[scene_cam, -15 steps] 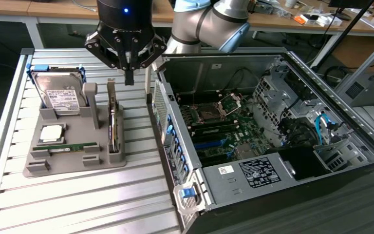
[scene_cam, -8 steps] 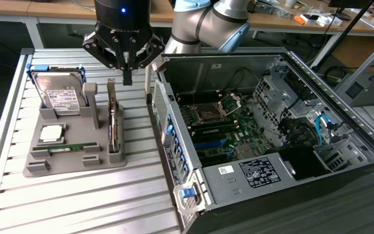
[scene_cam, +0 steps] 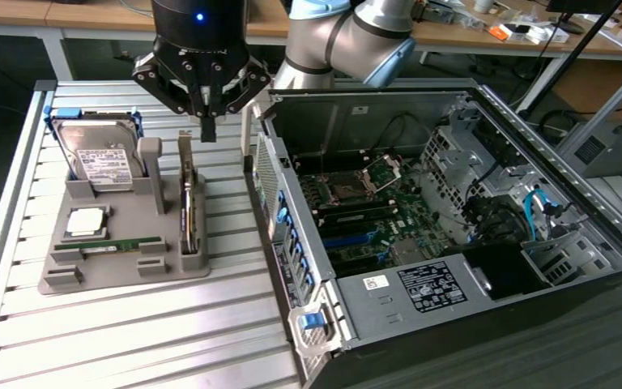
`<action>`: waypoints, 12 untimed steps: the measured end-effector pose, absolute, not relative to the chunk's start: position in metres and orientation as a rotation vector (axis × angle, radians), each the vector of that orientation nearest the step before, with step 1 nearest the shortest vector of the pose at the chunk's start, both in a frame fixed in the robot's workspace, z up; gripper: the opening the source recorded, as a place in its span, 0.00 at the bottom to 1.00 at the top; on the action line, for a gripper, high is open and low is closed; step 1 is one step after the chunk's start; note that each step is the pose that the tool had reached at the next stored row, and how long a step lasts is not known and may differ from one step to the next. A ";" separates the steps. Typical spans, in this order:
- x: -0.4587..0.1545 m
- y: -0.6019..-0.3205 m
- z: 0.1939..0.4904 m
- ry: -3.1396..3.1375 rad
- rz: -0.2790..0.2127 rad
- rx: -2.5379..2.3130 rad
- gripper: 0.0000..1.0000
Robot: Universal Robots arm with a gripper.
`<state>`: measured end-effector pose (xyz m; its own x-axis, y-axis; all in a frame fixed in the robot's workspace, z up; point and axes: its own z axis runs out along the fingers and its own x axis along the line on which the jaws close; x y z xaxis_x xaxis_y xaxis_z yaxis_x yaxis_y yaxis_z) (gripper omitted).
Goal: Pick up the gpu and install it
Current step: 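Reach for the gpu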
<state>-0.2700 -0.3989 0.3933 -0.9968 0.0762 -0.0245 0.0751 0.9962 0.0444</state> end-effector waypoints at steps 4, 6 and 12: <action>-0.272 -0.399 0.393 3.113 0.068 0.118 0.11; -0.273 -0.399 0.393 3.112 0.068 0.118 0.11; -0.276 -0.399 0.393 3.113 0.068 0.118 0.11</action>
